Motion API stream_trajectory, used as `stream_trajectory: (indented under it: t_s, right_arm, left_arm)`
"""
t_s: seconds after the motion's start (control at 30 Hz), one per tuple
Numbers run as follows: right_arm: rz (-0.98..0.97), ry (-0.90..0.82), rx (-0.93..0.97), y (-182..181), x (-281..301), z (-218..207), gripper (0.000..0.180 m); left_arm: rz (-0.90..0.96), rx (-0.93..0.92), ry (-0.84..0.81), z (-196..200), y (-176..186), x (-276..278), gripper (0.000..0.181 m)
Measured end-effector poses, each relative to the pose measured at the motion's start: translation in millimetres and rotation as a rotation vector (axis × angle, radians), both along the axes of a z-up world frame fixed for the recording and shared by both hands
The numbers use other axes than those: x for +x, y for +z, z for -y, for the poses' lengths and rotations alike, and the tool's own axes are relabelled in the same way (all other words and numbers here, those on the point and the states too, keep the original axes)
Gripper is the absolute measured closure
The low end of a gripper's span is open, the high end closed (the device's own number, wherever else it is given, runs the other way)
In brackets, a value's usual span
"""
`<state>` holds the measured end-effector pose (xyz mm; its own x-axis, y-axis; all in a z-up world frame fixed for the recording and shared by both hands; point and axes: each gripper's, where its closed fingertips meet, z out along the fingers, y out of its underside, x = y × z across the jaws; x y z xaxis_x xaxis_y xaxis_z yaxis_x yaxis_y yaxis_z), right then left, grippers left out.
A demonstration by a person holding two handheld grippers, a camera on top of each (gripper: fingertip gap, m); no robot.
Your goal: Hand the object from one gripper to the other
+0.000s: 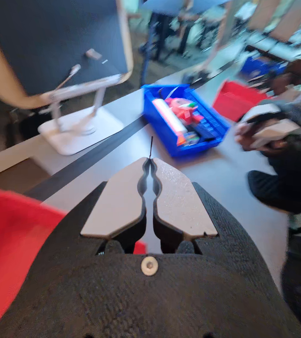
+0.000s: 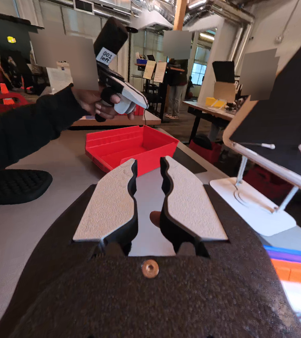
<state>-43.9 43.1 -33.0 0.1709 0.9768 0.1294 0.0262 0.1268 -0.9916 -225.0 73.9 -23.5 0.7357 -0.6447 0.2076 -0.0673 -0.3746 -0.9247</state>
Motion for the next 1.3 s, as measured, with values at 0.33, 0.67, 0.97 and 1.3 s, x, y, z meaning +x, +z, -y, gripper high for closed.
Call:
stream_trajectory:
  t_s: [0.33, 0.67, 0.97, 1.3]
  right_arm:
    - [0.091, 0.182, 0.239, -10.2, -68.3, 43.8, 0.156]
    - [-0.029, 0.229, -0.028, -12.5, -72.9, 41.8, 0.176]
    - [-0.080, 0.246, -0.152, -0.8, -63.6, 38.4, 0.176]
    - [-0.054, 0.264, -0.152, -1.5, -59.9, 38.3, 0.164]
  left_arm:
    - [0.396, 0.063, -0.434, 76.0, 31.4, 125.4, 0.180]
    - [0.455, 0.041, -0.433, 72.8, 23.2, 125.8, 0.180]
    - [0.273, 0.208, -0.380, 75.2, 15.0, 139.3, 0.160]
    - [0.087, 0.291, -0.304, 67.2, 3.5, 140.2, 0.181]
